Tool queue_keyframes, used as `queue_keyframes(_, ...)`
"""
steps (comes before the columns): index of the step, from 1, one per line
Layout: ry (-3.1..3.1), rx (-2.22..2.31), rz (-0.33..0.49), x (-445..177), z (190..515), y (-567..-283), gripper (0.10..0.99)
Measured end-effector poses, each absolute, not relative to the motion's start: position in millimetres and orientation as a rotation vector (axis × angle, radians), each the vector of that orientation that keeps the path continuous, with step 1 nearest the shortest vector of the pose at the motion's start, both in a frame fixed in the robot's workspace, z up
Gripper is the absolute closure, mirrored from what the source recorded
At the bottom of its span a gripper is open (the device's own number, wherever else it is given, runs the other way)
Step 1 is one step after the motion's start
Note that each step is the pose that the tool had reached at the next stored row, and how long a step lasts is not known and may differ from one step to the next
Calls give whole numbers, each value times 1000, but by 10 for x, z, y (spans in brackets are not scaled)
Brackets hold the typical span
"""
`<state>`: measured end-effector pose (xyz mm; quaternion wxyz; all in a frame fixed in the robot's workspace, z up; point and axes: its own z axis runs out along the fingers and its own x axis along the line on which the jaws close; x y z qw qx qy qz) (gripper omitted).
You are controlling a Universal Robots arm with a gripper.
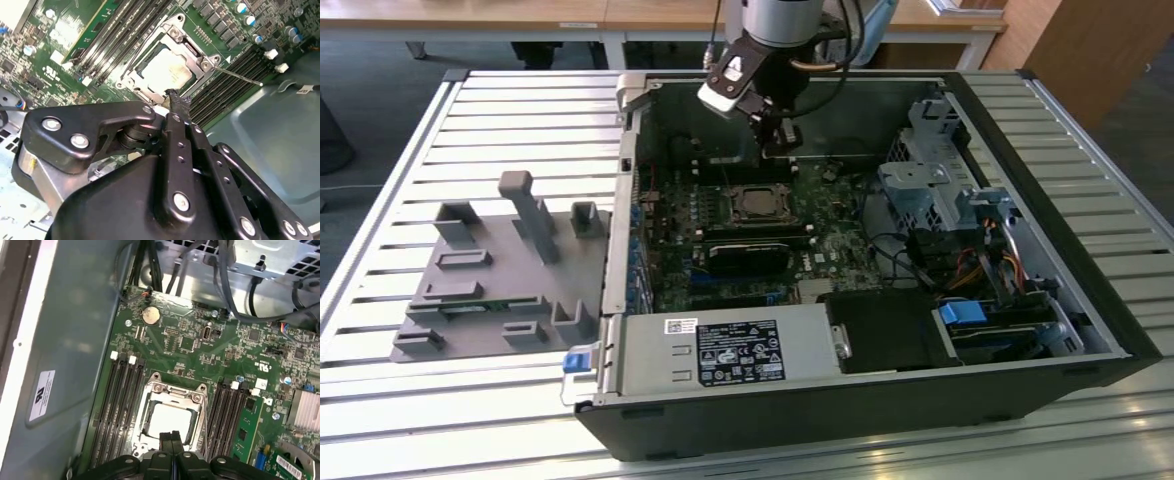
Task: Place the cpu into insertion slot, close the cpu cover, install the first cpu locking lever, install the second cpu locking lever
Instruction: 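Install the first cpu locking lever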
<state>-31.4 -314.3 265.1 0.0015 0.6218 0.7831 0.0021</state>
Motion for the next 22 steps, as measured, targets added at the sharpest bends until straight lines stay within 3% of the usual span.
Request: queue_keyframes(22, 2703, 1595, 8, -314, 2650, -3143, 980)
